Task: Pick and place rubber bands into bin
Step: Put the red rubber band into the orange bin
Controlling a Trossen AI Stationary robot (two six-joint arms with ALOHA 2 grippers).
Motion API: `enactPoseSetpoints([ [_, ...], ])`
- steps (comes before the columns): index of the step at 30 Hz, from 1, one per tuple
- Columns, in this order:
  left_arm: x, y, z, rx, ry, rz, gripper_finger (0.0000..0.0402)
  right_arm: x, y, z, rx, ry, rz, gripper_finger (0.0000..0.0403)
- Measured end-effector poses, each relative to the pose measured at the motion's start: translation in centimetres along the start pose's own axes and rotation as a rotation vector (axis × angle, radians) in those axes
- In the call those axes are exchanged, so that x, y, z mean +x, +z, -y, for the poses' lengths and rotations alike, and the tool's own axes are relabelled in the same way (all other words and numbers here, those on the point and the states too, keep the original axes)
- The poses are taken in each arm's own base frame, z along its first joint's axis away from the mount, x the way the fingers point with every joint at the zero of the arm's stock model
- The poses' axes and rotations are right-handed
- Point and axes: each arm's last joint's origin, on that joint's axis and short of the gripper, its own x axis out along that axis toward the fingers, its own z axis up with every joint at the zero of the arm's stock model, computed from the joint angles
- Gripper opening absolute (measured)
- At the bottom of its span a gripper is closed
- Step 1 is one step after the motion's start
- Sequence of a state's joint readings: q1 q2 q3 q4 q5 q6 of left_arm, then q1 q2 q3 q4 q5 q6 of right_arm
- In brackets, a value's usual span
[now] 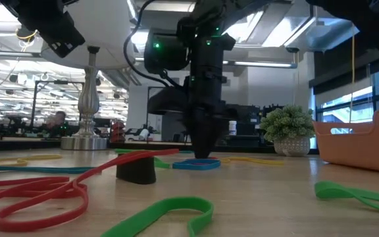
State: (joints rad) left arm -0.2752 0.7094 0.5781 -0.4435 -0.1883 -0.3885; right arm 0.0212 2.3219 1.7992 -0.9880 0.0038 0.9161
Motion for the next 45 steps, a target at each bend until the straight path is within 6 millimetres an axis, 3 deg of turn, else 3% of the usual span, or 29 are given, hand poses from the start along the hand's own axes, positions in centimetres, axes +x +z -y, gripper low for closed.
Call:
enactPoseSetpoints([
  [6,0.0,0.0,0.0,-0.018,-0.003,-0.001,0.0005,-2.1,-0.4,-0.6,-0.072,0.042,0.022,0.0005],
  [13,0.0,0.0,0.0,-0.018,-0.008,0.001,0.0001,-11.3,-1.9,-0.3,-0.167,0.143,0.25,0.0002],
  [19,0.0,0.2,0.1,-0.023,-0.016,0.021,0.0005,-19.6,-4.6,2.2,-0.244,0.194,0.43,0.0001],
  [25,0.0,0.3,0.2,-0.025,-0.021,0.032,0.0002,-24.9,-8.9,6.4,-0.261,0.076,0.494,0.0001],
  [28,0.0,0.4,0.2,-0.027,-0.024,0.04,0.0002,-26.6,-11.5,8.6,-0.238,0.017,0.493,0.0],
  [32,0.0,0.6,0.3,-0.055,-0.032,0.054,0.0005,-28.1,-14.7,11.6,-0.183,-0.001,0.496,0.0],
  [36,0.0,0.7,0.3,-0.076,-0.039,0.071,0.0002,-27.4,-17.2,13.9,-0.114,-0.026,0.475,0.0],
  [40,0.0,0.7,0.3,-0.079,-0.039,0.071,0.0003,-25.2,-19.2,16.2,-0.065,-0.032,0.433,0.0],
  [45,0.1,0.7,0.3,-0.114,-0.033,0.067,0.0005,-20.2,-21.1,18.5,-0.006,-0.104,0.316,0.0],
])
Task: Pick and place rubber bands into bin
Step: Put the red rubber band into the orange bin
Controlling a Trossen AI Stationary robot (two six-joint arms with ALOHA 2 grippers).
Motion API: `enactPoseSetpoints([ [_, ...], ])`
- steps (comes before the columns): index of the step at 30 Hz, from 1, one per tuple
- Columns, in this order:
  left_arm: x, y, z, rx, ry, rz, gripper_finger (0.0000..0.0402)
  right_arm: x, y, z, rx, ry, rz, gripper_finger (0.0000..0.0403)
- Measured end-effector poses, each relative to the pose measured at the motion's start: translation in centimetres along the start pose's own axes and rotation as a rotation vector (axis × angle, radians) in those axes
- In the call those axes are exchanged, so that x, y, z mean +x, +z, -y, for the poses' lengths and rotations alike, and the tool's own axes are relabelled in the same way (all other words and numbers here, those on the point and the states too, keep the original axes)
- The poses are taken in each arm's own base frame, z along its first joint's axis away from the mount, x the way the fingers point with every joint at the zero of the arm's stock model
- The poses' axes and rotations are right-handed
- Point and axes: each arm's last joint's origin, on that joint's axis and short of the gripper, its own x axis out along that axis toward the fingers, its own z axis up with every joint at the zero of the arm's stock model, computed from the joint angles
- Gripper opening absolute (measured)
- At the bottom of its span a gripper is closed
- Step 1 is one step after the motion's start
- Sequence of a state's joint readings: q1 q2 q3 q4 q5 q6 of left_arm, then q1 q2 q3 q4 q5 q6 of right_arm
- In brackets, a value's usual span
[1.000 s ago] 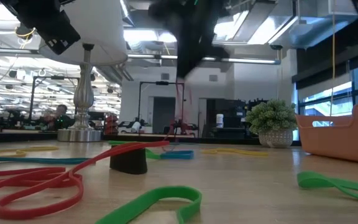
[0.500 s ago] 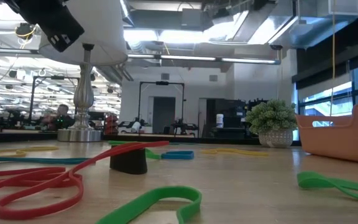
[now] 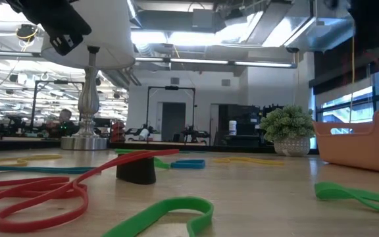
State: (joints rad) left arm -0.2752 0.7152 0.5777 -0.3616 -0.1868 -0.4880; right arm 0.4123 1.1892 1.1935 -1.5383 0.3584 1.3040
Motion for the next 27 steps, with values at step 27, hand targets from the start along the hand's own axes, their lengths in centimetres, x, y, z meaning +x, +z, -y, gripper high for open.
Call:
enactPoseSetpoints([
  [27,0.2,0.0,-0.1,-0.003,0.053,0.019,0.0002,12.8,-4.7,0.4,0.096,0.081,-0.16,0.0127],
])
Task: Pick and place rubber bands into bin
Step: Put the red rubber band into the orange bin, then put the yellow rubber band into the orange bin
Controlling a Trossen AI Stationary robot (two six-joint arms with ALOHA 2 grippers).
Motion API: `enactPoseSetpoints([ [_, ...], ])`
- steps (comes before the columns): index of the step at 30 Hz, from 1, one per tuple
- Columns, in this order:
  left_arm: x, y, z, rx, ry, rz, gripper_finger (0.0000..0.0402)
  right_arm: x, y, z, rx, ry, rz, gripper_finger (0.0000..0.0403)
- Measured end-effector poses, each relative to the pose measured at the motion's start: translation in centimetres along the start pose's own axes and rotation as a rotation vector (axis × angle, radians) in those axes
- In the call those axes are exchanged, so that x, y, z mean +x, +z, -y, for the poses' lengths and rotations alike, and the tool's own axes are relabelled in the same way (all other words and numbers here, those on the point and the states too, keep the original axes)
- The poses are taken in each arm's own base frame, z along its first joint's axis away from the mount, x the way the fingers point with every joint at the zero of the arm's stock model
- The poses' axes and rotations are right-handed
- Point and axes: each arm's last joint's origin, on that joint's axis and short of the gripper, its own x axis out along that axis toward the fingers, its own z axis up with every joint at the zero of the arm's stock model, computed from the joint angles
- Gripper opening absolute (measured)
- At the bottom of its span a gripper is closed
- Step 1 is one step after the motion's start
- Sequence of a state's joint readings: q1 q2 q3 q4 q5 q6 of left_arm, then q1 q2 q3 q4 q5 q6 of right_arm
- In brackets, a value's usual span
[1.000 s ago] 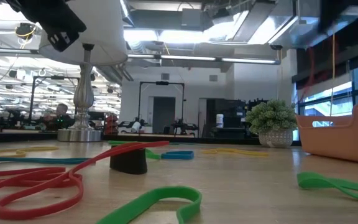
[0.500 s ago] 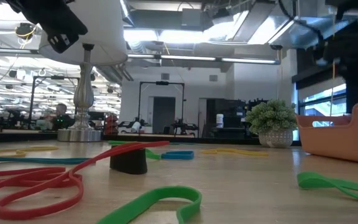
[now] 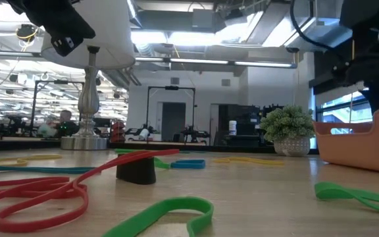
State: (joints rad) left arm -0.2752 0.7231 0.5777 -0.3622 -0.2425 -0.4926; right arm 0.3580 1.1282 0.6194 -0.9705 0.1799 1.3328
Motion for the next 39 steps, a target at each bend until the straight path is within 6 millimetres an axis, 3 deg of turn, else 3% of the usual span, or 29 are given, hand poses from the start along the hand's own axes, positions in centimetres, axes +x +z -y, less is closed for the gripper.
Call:
enactPoseSetpoints([
  [6,0.0,0.0,0.0,0.007,0.0,0.0,0.0005,-3.2,0.6,-0.1,-0.017,-0.068,-0.015,0.0181],
  [10,0.0,0.0,0.0,0.03,0.0,0.0,0.0004,-6.3,1.4,-0.4,0.001,-0.085,0.014,0.019],
  [17,0.0,0.0,0.0,0.08,0.008,0.004,0.0004,-11.3,4.1,-2.1,0.099,0.073,0.231,0.016],
  [21,0.0,0.1,-0.2,0.088,0.053,0.025,0.0005,-12.4,6.4,-4.1,0.089,0.158,0.304,0.0132],
  [25,0.0,0.1,-0.1,0.088,0.049,0.023,0.0001,-11.7,9.6,-7.4,0.004,0.227,0.376,0.0116],
  [29,0.0,0.1,-0.1,0.088,0.049,0.023,0.0003,-9.5,13.2,-10.2,-0.04,0.233,0.305,0.0114],
  [34,0.0,0.1,-0.1,0.088,0.048,0.022,0.0004,-5.4,16.8,-12.1,-0.086,0.159,0.134,0.0114],
  [39,0.0,0.1,-0.1,0.087,0.047,0.022,0.0001,-1.5,18.7,-13.3,-0.146,0.123,0.011,0.0114],
])
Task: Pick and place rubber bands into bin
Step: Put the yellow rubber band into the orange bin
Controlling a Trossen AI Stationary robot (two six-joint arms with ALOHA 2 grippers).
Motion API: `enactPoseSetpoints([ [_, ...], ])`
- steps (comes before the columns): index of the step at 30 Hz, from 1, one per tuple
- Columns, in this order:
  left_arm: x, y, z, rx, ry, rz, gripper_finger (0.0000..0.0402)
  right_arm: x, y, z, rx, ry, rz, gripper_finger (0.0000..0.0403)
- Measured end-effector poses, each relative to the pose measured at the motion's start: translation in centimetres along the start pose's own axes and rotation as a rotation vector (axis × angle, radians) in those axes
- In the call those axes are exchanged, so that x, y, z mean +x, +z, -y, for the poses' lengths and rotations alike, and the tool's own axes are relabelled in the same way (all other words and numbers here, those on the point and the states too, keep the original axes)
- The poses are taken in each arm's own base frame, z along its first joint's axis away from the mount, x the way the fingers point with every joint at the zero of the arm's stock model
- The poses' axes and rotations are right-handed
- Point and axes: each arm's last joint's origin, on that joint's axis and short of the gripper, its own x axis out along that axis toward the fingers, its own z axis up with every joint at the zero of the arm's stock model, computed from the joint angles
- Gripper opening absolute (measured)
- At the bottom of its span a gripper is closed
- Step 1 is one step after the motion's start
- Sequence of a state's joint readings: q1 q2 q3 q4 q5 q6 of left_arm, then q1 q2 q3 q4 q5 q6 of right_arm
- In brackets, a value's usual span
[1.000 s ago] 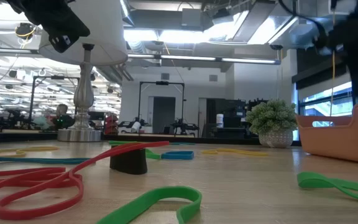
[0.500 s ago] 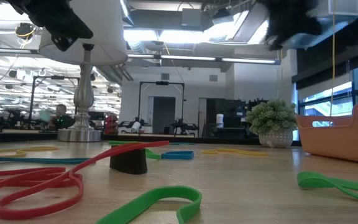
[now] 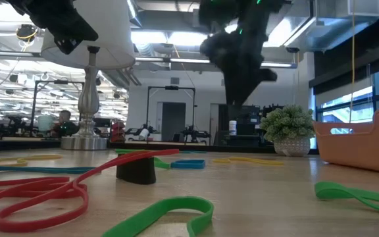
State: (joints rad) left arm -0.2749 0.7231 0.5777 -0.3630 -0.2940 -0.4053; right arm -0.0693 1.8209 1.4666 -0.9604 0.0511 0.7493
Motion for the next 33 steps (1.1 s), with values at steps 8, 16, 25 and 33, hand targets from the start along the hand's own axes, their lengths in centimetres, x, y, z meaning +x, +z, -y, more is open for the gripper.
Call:
enactPoseSetpoints([
  [8,0.0,0.0,0.0,0.001,0.0,-0.002,0.0004,5.0,-0.1,0.0,-0.067,-0.107,-0.141,0.0114],
  [16,0.0,0.0,0.0,0.001,0.001,-0.003,0.0005,8.0,-0.3,-0.1,-0.105,-0.122,-0.223,0.0113],
  [25,0.0,0.0,0.0,0.001,0.001,-0.003,0.0002,11.0,-0.4,0.2,-0.152,-0.158,-0.287,0.0105],
  [33,0.0,0.0,0.0,0.001,-0.005,-0.006,0.0002,11.4,-0.5,0.2,-0.174,-0.163,-0.289,0.0008],
])
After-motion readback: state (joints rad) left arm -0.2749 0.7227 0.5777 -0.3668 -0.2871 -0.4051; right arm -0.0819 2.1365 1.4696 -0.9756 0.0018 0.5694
